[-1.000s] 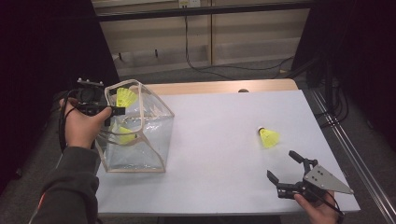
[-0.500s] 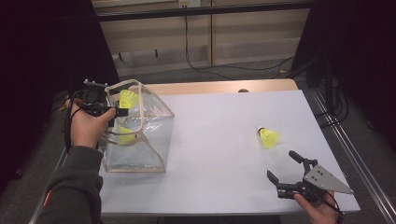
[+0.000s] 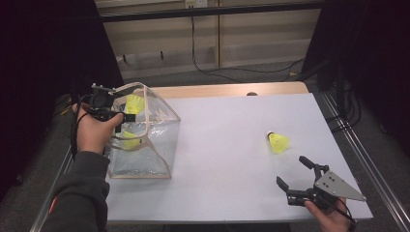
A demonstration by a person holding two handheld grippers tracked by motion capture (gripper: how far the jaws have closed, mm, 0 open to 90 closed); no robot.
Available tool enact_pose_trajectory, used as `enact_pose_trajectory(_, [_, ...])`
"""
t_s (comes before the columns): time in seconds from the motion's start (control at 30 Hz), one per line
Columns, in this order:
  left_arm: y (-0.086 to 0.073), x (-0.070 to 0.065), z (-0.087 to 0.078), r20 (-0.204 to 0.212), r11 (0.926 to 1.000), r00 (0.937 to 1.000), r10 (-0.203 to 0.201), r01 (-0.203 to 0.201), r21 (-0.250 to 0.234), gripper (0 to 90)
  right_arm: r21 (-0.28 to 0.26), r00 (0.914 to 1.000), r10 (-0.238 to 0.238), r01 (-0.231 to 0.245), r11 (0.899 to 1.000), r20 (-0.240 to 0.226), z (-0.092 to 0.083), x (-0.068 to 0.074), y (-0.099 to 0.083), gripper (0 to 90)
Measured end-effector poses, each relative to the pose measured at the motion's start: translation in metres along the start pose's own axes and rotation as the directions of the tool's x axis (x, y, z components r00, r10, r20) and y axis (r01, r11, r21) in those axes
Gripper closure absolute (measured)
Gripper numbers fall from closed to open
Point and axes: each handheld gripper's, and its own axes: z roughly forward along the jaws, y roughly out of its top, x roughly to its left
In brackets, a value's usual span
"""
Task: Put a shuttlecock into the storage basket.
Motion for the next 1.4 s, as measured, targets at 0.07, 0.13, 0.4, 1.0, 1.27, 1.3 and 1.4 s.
enact_pose_trajectory(0.07, [0.000, 0.000, 0.000, -0.002, 1.0000, 1.0000, 0.003, -0.003, 0.007, 64.2, -0.001, 1.0000, -0.001, 0.001, 1.000, -0.001, 0.000, 0.000, 0.000, 2.3])
enact_pose_trajectory(0.13, [-0.001, 0.000, 0.001, -0.004, 1.0000, 1.0000, 0.004, -0.004, 0.007, 64.1, 0.000, 1.0000, 0.000, 0.000, 1.000, 0.000, 0.000, 0.000, 0.000, 2.3])
enact_pose_trajectory(0.4, [-0.001, -0.002, 0.005, 0.003, 0.9998, 0.9999, 0.013, -0.013, 0.013, 56.6, 0.001, 1.0000, 0.000, 0.000, 1.000, 0.000, 0.000, 0.000, 0.000, 2.3])
enact_pose_trajectory(1.0, [0.010, -0.013, -0.017, 0.054, 0.9969, 0.9974, 0.047, -0.044, -0.065, 40.9, 0.001, 1.0000, -0.002, 0.002, 1.000, 0.000, 0.000, 0.000, 0.000, 2.3])
enact_pose_trajectory(1.27, [0.015, -0.024, -0.026, 0.089, 0.9944, 0.9934, 0.072, -0.065, -0.083, 34.3, 0.001, 1.0000, -0.002, 0.002, 1.000, -0.001, 0.000, 0.001, 0.000, 2.3])
enact_pose_trajectory(1.3, [0.015, -0.026, -0.027, 0.094, 0.9940, 0.9925, 0.078, -0.071, -0.084, 33.0, 0.002, 1.0000, -0.002, 0.002, 1.000, 0.000, 0.000, 0.001, 0.000, 2.3])
enact_pose_trajectory(1.4, [0.016, -0.033, -0.026, 0.116, 0.9932, 0.9894, 0.088, -0.078, -0.086, 30.0, 0.001, 1.0000, -0.001, 0.001, 1.000, 0.000, 0.000, 0.001, 0.000, 2.3])
